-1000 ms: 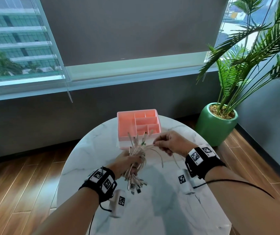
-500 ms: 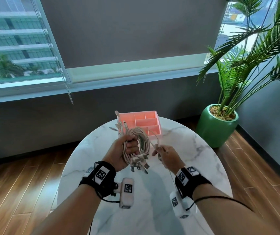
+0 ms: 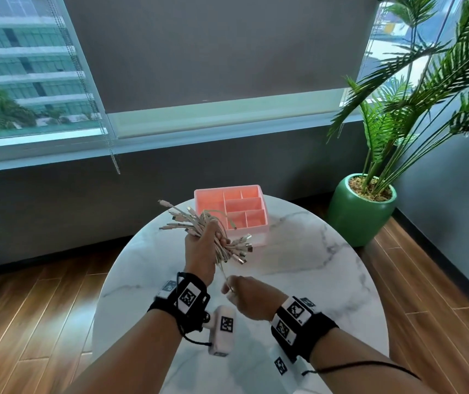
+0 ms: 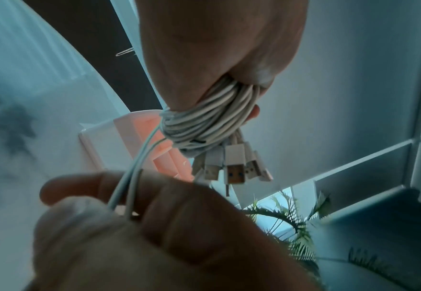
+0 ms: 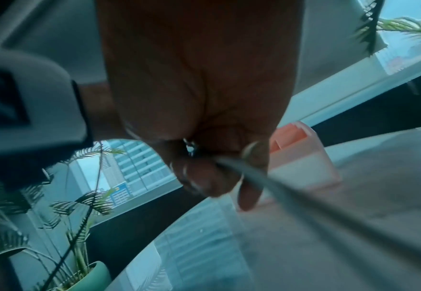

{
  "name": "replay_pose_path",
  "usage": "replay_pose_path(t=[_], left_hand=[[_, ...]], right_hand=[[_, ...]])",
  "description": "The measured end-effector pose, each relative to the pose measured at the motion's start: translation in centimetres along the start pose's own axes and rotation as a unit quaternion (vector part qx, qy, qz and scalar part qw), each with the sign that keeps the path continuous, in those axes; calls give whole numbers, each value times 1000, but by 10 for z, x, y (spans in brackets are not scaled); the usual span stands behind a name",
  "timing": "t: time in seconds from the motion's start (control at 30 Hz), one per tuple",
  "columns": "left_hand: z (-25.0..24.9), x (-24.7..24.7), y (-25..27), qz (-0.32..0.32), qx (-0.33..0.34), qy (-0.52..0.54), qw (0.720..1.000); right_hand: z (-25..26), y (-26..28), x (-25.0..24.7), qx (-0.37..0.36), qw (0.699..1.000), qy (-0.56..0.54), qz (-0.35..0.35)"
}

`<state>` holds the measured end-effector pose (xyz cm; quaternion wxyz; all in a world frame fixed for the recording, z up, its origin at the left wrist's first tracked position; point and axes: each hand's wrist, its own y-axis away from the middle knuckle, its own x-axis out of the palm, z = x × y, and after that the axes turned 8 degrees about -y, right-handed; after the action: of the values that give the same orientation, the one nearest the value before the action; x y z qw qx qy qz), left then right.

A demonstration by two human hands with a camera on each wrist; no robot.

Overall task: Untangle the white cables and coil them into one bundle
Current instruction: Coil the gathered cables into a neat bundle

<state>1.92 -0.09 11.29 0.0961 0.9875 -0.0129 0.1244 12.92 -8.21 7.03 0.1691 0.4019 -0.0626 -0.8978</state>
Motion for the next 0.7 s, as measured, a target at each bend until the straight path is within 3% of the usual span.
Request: replay_pose_path(t=[0.13,0.3,0.37,0.57,0.7], left_hand=[[13,-6,-7,-17,24,-133,991],[27,-8,-4,94,53,-273,956],[29,-5,-2,135,60,-295,944],[18,-9,5,217,-17,-324,921],[15,-19,4,277,-26,-323,905]], right_hand=[[23,8,-29,-2,998,57,28],[35,7,-68,-19,999,-29,8],[32,5,-75,-23,999,-40,1],[21,5,-90,-58,989,-133,-25],[13,8,-90,-83,985,-140,-56]])
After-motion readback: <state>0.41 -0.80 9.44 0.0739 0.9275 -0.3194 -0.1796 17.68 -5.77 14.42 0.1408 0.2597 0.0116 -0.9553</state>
